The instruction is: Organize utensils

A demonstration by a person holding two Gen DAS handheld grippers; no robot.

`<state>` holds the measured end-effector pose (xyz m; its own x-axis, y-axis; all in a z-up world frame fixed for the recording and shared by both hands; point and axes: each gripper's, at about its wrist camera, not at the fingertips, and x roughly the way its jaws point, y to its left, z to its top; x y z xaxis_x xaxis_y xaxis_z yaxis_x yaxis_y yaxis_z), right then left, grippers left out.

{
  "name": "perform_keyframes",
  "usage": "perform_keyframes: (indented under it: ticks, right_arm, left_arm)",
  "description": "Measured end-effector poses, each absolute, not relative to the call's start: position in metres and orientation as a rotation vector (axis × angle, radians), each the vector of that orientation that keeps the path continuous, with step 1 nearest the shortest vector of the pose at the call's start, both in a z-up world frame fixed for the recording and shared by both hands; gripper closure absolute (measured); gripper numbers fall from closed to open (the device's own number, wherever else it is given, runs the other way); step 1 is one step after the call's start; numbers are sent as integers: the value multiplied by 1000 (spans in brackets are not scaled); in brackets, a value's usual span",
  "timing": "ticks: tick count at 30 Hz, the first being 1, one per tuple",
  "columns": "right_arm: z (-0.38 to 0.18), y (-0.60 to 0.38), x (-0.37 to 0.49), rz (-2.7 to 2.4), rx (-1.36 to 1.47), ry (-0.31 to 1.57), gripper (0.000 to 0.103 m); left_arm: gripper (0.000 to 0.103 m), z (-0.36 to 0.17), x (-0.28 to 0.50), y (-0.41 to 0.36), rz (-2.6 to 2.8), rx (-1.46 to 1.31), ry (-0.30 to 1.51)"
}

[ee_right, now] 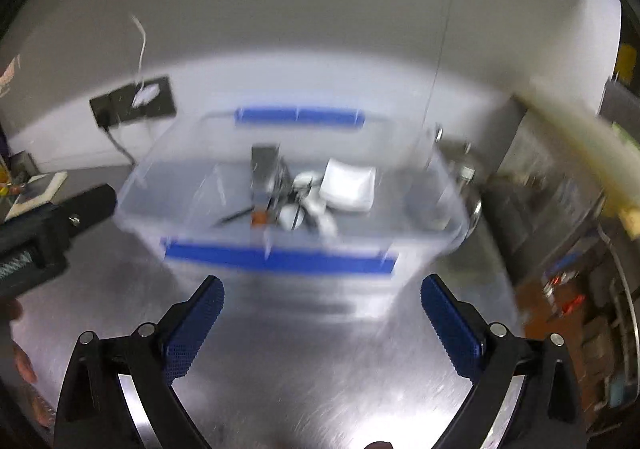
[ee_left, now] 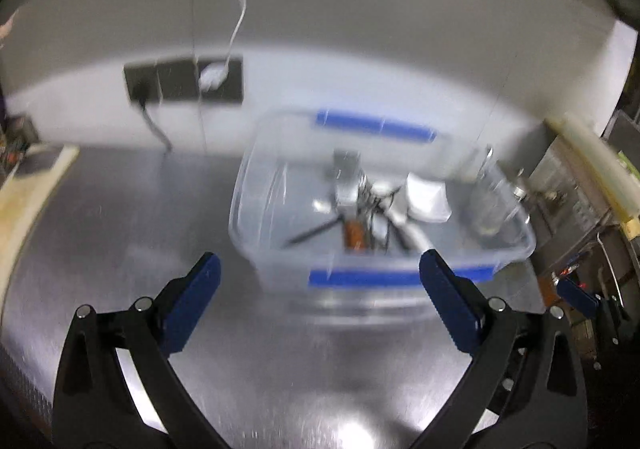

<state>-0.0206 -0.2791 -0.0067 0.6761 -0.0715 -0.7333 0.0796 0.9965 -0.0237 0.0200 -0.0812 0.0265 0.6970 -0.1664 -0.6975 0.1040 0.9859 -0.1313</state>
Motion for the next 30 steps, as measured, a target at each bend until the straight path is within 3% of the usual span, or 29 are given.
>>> perform_keyframes:
  ticks: [5, 18, 30]
  right_arm:
    - [-22, -284, -33, -89, 56, 857, 5]
    - [-29, -293, -44, -94, 56, 852, 5]
    - [-34, -295, -39, -114, 34, 881, 5]
  left_arm:
    - [8, 2, 7, -81, -139, -52, 839]
    - [7, 19, -8, -101, -88, -7, 748]
    - [7, 7, 3, -113, -41, 34, 800]
